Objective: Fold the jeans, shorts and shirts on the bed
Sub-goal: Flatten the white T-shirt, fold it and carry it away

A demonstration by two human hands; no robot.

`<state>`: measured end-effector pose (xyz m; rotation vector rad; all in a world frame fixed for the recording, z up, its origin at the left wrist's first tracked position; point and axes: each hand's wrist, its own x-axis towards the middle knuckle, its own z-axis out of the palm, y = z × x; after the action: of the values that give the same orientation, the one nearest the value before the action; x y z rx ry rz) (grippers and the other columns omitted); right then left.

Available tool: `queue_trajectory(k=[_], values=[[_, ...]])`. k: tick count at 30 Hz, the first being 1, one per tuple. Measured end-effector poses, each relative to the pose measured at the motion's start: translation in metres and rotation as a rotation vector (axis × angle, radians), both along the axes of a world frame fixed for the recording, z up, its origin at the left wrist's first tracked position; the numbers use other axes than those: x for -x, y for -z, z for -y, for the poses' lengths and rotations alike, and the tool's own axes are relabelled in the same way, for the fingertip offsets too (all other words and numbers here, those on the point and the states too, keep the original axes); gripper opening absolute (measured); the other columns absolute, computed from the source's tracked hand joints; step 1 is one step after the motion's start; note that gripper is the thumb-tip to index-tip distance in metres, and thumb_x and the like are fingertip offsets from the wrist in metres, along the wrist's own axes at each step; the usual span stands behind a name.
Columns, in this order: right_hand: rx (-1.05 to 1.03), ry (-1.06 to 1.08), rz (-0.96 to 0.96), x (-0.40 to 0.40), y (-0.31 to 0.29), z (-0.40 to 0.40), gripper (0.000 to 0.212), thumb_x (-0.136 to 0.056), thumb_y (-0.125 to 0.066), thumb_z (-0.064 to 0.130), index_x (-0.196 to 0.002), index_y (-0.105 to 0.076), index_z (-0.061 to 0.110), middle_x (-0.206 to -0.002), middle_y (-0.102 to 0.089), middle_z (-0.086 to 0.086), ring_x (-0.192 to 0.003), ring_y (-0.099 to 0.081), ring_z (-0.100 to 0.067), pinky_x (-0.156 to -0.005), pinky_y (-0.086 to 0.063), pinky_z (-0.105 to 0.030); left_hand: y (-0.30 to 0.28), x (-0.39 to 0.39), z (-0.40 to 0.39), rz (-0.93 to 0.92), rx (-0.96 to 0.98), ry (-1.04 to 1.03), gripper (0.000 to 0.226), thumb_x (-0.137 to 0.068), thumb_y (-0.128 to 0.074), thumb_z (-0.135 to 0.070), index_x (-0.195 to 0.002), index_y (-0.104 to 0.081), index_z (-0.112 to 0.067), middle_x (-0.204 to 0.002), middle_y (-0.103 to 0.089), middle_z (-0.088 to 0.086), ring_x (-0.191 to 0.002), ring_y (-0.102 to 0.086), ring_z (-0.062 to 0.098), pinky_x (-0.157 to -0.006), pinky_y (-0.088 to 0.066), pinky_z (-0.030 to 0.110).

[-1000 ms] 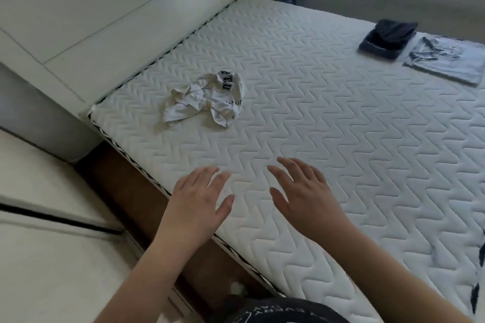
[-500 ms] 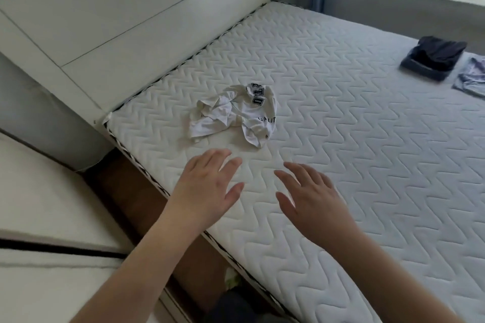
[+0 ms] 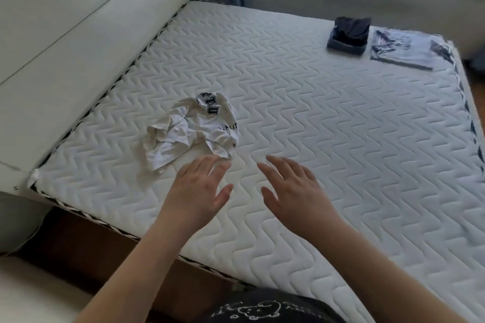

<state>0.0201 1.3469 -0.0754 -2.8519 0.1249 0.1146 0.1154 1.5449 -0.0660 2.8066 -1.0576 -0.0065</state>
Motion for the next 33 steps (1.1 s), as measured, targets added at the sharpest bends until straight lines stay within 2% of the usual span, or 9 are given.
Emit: queue_trajectory(k=[3, 7, 13, 18, 23, 27, 30, 33], values=[[-0.026, 0.003, 0.021, -0.006, 0.005, -0.003, 0.052, -0.1, -0.036, 0.043, -0.15, -0.032, 0.027, -0.157, -0.028, 0.005, -0.144, -0.024, -0.018, -0.115, -0.021, -0.037, -0.001, -0.001, -0.004, -0.004, -0.022, -0.001, 0.046, -0.092, -0.045, -0.045, -0.126, -0.06, -0.018, -0.127, -0.06, 0.005, -0.119, -0.056, 0.026, -0.094, -0.046, 0.042], [-0.047, -0.048, 0.03, -0.023, 0.014, -0.008, 0.053, -0.099, -0.035, 0.043, -0.15, -0.03, 0.027, -0.157, -0.028, 0.005, -0.143, -0.025, -0.018, -0.115, -0.022, -0.037, -0.001, -0.002, -0.023, -0.019, -0.048, -0.091, 0.043, -0.093, -0.059, -0.039, -0.131, -0.058, -0.019, -0.133, -0.056, 0.004, -0.125, -0.051, 0.025, -0.1, -0.041, 0.042], [-0.05, -0.15, 0.051, -0.062, 0.027, -0.032, 0.053, -0.097, -0.04, 0.041, -0.147, -0.034, 0.024, -0.155, -0.032, 0.003, -0.14, -0.031, -0.02, -0.112, -0.026, -0.037, 0.008, -0.009, -0.059, -0.058, -0.104, -0.198, 0.048, -0.096, -0.048, -0.044, -0.14, -0.047, -0.025, -0.146, -0.043, -0.001, -0.137, -0.036, 0.02, -0.108, -0.03, 0.038], [-0.031, -0.2, 0.032, -0.103, 0.042, -0.061, 0.053, -0.097, -0.04, 0.041, -0.147, -0.034, 0.024, -0.154, -0.033, 0.003, -0.141, -0.03, -0.02, -0.112, -0.026, -0.037, 0.022, -0.039, -0.092, -0.074, -0.075, -0.253, 0.049, -0.097, -0.047, -0.042, -0.143, -0.045, -0.025, -0.148, -0.041, -0.002, -0.138, -0.035, 0.019, -0.11, -0.028, 0.036], [-0.014, -0.182, -0.011, -0.167, 0.069, -0.098, 0.056, -0.097, -0.04, 0.043, -0.149, -0.03, 0.024, -0.154, -0.032, 0.004, -0.141, -0.028, -0.02, -0.112, -0.025, -0.037, 0.05, -0.099, -0.132, -0.115, -0.01, -0.281, 0.056, -0.094, -0.034, -0.047, -0.144, -0.043, -0.024, -0.148, -0.041, 0.001, -0.138, -0.035, 0.023, -0.11, -0.029, 0.039], [-0.03, -0.116, -0.08, -0.235, 0.103, -0.146, 0.057, -0.097, -0.041, 0.043, -0.149, -0.028, 0.024, -0.156, -0.028, 0.003, -0.141, -0.028, -0.022, -0.113, -0.024, -0.038, 0.089, -0.171, -0.17, -0.161, -0.007, -0.236, 0.054, -0.094, -0.056, -0.034, -0.144, -0.045, -0.02, -0.151, -0.04, 0.007, -0.138, -0.038, 0.029, -0.109, -0.032, 0.043], [-0.049, -0.087, -0.132, -0.287, 0.132, -0.18, 0.058, -0.097, -0.043, 0.043, -0.15, -0.027, 0.025, -0.156, -0.028, 0.003, -0.142, -0.027, -0.02, -0.113, -0.022, -0.036, 0.119, -0.226, -0.198, -0.174, -0.01, -0.158, 0.053, -0.09, -0.06, -0.03, -0.14, -0.05, -0.016, -0.147, -0.045, 0.011, -0.134, -0.044, 0.032, -0.104, -0.039, 0.045], [-0.036, -0.083, -0.176, -0.336, 0.164, -0.203, 0.061, -0.096, -0.044, 0.043, -0.151, -0.025, 0.025, -0.156, -0.028, 0.002, -0.141, -0.028, -0.02, -0.112, -0.024, -0.037, 0.153, -0.277, -0.22, -0.229, -0.058, -0.092, 0.055, -0.091, -0.056, -0.031, -0.143, -0.045, -0.019, -0.15, -0.04, 0.008, -0.138, -0.037, 0.028, -0.107, -0.036, 0.042]])
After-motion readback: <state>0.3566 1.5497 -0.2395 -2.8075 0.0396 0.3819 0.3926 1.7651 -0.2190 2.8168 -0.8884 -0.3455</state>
